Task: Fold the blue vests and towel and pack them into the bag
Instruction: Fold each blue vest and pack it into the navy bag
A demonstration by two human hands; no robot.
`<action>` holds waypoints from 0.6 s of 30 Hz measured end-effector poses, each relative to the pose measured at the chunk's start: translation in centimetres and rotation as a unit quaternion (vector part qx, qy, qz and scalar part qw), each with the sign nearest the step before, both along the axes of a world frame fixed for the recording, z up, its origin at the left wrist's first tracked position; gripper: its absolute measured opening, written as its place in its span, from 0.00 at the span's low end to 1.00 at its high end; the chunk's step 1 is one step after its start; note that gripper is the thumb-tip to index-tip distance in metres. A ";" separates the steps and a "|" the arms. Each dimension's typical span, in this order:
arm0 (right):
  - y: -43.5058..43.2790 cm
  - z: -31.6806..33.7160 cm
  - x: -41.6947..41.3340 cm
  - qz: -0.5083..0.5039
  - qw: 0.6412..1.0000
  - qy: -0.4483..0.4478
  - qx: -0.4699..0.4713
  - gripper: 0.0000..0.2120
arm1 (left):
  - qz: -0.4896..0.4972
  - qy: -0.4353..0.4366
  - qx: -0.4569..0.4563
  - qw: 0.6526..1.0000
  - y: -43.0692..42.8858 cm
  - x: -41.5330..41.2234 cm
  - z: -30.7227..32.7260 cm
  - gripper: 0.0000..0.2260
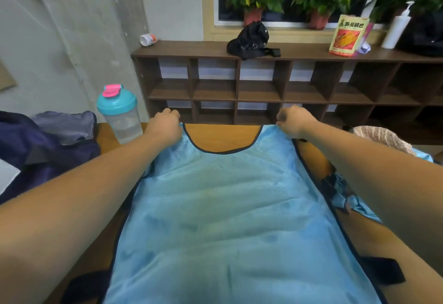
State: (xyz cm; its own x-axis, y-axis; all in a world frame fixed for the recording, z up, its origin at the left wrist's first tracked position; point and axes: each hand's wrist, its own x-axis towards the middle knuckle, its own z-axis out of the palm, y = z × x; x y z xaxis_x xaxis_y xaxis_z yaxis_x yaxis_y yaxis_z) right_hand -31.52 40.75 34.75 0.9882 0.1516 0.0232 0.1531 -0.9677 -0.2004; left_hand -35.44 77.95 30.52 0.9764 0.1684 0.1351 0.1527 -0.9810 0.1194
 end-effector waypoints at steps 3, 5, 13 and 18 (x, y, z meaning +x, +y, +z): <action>0.1 -0.2 1.4 0.009 0.999 0.038 -0.003 0.13 | 0.021 0.031 0.044 0.998 0.5 1.4 -0.6 0.18; 0.2 -0.5 2.2 0.020 0.998 0.063 -0.003 0.07 | 0.030 0.030 0.058 0.997 0.7 2.1 -0.8 0.17; 0.8 0.4 3.2 0.066 0.997 0.045 0.013 0.05 | -0.007 -0.098 0.016 0.995 1.3 2.9 0.1 0.02; 0.3 2.8 2.7 0.087 0.993 -0.048 0.060 0.05 | -0.015 -0.145 0.001 0.989 1.2 2.3 2.5 0.07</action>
State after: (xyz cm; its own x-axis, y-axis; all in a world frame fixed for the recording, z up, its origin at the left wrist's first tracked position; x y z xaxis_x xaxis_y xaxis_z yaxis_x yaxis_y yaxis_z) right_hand -28.78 41.01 37.52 0.9398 0.3098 0.1444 0.3395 -0.8948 -0.2898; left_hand -33.12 79.19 33.01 0.9010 0.1391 0.4109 0.0823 -0.9848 0.1528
